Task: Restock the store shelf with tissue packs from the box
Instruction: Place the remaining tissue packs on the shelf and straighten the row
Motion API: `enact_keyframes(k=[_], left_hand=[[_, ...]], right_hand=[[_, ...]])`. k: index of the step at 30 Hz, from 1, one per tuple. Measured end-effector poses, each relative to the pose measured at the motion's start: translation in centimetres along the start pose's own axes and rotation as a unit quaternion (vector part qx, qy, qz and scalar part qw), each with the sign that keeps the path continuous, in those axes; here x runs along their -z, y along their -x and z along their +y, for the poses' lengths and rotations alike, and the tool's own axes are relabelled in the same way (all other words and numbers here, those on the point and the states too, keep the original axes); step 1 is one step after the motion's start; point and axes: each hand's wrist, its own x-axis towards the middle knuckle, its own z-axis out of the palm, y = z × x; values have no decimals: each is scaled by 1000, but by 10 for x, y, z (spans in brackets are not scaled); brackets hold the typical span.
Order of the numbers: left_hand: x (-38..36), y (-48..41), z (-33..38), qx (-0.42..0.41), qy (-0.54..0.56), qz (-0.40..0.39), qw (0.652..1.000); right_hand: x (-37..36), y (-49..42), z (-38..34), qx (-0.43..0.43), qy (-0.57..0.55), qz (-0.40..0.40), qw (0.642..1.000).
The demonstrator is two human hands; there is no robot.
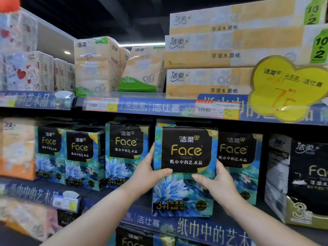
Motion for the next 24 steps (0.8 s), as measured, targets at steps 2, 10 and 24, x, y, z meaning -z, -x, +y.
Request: enact_keyframes(k=[2,10,24], left_hand=[[10,-5,-5,10,-8,-6,1000],[21,-9,-24,-7,-49,-4,999],[14,-23,-32,-95,-405,97,904]], right_hand=[[-11,-3,0,-3,-3,0,1000],[-31,-12,3,-25,33,16,999],[-24,-14,13,8,118,-16,993]])
